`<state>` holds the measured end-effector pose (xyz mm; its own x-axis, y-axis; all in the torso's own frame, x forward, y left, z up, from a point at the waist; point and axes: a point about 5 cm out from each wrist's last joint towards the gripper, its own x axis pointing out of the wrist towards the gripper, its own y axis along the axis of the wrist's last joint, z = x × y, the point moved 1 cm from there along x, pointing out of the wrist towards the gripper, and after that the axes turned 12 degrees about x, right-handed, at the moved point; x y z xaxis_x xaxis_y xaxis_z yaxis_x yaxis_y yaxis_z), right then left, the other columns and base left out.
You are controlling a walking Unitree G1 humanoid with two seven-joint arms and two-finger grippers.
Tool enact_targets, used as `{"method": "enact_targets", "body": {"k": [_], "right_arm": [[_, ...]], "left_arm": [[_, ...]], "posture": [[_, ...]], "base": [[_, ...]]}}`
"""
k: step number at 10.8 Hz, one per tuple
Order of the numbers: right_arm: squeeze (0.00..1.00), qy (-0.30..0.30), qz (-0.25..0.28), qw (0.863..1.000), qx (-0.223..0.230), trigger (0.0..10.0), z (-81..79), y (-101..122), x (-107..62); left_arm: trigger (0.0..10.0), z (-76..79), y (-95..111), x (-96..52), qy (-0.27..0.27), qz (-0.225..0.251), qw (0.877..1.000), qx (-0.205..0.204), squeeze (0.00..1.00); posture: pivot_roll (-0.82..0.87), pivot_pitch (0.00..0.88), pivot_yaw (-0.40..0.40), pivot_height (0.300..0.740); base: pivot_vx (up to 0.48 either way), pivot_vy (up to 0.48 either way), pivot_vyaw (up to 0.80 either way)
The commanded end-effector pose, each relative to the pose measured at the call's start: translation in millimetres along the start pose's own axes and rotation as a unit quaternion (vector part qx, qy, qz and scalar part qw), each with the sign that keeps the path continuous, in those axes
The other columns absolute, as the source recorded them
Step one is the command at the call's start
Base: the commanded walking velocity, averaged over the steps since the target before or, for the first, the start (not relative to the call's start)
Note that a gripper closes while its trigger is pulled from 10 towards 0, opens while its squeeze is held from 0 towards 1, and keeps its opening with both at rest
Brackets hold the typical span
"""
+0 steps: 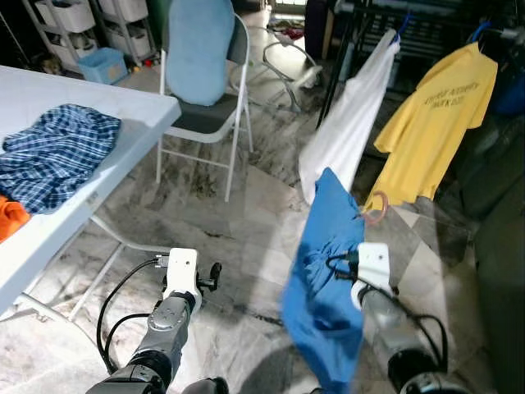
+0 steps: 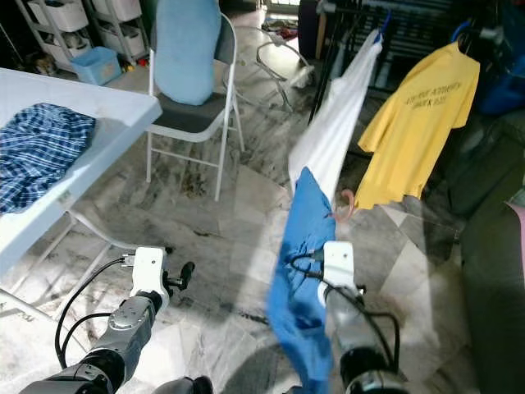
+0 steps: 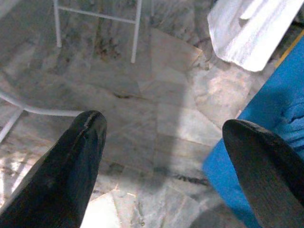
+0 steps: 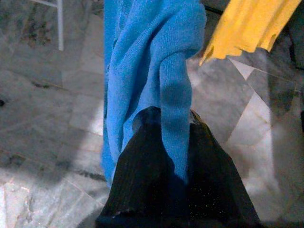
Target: Hang hanger
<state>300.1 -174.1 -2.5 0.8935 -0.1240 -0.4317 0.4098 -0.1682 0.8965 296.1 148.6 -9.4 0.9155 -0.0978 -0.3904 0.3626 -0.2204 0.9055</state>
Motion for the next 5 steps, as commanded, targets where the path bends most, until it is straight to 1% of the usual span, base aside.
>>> {"method": "enact_targets", "body": {"k": [1, 4, 5], "right_arm": [[0.00, -0.007, 0.004, 1.000, -0.001, 10.0, 1.3, -1.7, -0.7], [0.00, -0.022, 0.012, 1.000, 0.000, 10.0, 8.8, 1.4, -0.5], [0.00, -0.022, 0.012, 1.000, 0.000, 10.0, 8.8, 1.4, -0.5]], "left_arm": [[10.0, 0.2, 4.9, 1.6, -0.003, 0.010, 1.000, 0.000, 0.00], [10.0, 5.0, 8.1, 3.0, -0.013, 0.015, 1.000, -0.006, 0.00], [10.0, 5.0, 8.1, 3.0, -0.013, 0.015, 1.000, -0.006, 0.00]], "posture": [[-0.14, 0.025, 0.014, 0.740], [-0.15, 0.030, 0.012, 0.740], [-0.15, 0.030, 0.012, 0.740]], "base": [[0.334, 0.000, 0.00], [0.402, 0.000, 0.00], [0.420, 0.000, 0.00]]}}
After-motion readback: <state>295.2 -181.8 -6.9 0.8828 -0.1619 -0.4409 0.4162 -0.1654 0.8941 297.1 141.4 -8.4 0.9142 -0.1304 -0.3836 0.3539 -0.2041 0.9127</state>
